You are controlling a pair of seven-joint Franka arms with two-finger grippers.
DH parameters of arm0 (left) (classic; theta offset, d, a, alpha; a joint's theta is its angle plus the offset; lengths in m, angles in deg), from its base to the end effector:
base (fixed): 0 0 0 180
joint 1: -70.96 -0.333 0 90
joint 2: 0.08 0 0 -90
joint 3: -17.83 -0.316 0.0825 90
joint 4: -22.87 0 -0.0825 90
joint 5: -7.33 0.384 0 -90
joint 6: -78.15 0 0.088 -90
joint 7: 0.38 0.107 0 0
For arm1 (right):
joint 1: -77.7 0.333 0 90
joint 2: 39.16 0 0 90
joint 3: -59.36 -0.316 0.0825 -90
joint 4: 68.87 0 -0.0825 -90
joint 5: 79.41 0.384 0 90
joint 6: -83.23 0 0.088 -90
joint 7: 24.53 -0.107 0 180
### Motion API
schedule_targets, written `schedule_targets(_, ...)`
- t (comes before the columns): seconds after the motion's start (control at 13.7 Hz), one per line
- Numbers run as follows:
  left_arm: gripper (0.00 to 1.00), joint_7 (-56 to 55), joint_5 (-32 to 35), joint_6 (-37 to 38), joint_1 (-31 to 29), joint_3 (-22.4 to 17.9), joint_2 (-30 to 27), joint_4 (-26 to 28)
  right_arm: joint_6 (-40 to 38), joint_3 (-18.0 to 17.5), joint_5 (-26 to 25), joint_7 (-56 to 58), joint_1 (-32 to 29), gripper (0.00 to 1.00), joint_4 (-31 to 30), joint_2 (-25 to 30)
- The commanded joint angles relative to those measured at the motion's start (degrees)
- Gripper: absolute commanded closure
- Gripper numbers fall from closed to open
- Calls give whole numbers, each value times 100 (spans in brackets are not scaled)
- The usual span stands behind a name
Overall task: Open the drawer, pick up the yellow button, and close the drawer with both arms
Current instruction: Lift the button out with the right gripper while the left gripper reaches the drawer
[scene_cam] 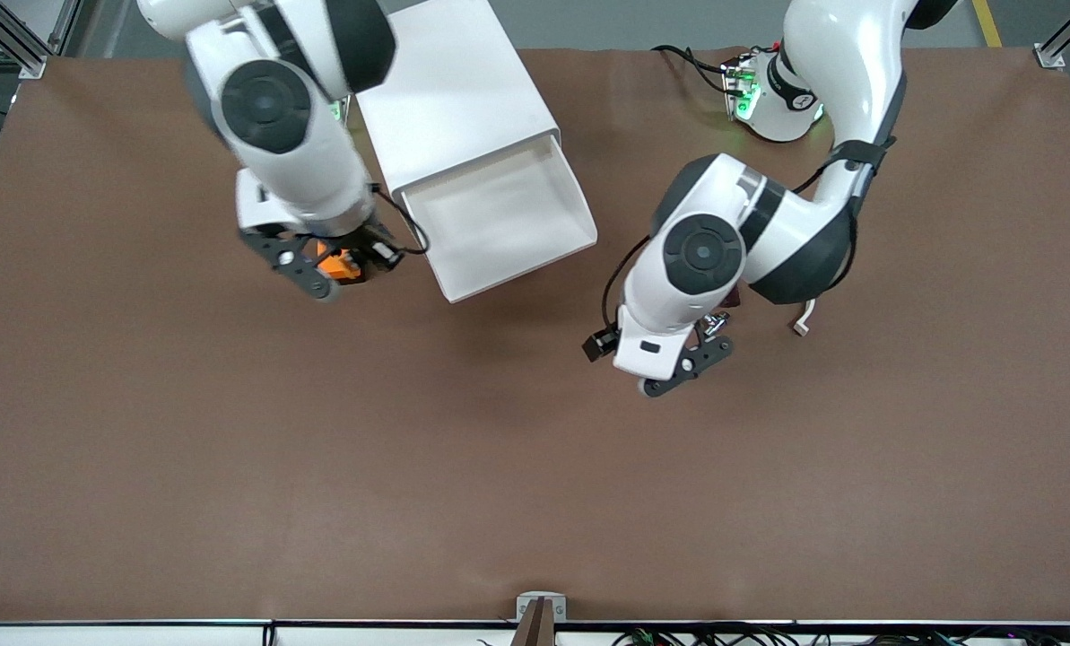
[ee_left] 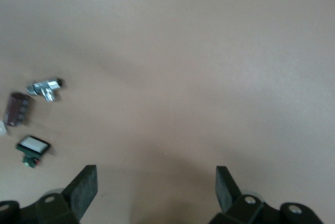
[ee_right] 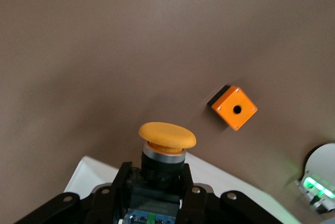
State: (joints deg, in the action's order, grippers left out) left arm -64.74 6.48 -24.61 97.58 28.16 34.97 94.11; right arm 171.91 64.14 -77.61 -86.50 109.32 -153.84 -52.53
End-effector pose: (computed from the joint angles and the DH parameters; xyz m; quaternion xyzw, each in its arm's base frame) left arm 0.5940 -0.4095 0.4088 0.9655 0.2524 -0.0623 0.0173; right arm 0.5439 0.2848 0.5275 0.9498 -0.3013 -0.0640 0.0544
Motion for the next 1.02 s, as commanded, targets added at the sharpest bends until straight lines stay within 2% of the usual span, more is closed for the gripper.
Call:
schedule_targets(0.0, 1, -217, 129, -252, 263, -30, 28, 39, -122, -92, 22, 1148, -595, 99, -125, 186)
schedule_targets(0.36, 1, -1026, 313, -464, 817, -39, 274, 21, -26, -74, -5, 2854, -1456, 99, -265, 168)
schedule_targets(0.66, 1, -1324, 252, -464, 1064, -22, 275, 13, 904, -74, -14, 4207, -2133, 99, -748, 116)
schedule_targets(0.95, 1, -1562, 243, -464, 1310, 5, 275, 4, 1502, -74, -5, 5009, -2477, 99, -793, -270)
